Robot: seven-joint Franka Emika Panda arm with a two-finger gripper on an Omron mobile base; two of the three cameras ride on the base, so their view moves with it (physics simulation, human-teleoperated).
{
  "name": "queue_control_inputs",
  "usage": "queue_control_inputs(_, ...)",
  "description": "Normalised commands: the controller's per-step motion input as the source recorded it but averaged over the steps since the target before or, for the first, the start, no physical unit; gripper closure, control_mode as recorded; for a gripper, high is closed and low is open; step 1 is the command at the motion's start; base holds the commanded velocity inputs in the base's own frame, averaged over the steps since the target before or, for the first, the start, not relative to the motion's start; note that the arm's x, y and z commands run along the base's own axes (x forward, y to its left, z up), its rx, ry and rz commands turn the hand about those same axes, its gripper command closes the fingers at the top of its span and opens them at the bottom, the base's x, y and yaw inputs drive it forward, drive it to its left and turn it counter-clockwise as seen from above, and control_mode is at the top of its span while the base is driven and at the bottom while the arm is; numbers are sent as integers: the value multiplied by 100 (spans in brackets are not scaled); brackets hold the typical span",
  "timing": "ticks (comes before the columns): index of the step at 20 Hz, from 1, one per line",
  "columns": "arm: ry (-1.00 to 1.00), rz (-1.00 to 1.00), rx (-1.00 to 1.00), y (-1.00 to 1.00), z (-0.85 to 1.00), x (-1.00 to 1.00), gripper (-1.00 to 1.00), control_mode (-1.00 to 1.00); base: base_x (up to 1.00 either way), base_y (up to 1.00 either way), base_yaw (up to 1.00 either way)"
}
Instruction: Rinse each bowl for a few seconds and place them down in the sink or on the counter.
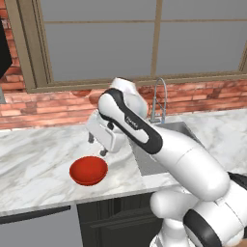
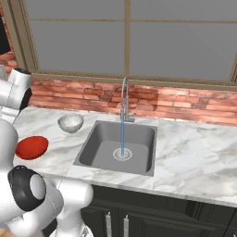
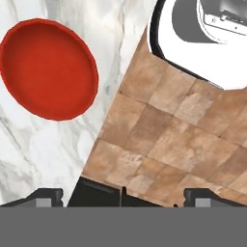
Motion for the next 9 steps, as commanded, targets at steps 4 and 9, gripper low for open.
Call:
queue_control_inputs(4,-8,6,4,-55,66,-23,-100,-100,0,0,0)
queue_control_inputs(9,-3,7,9,-77,49,-34,-100,-100,0,0,0)
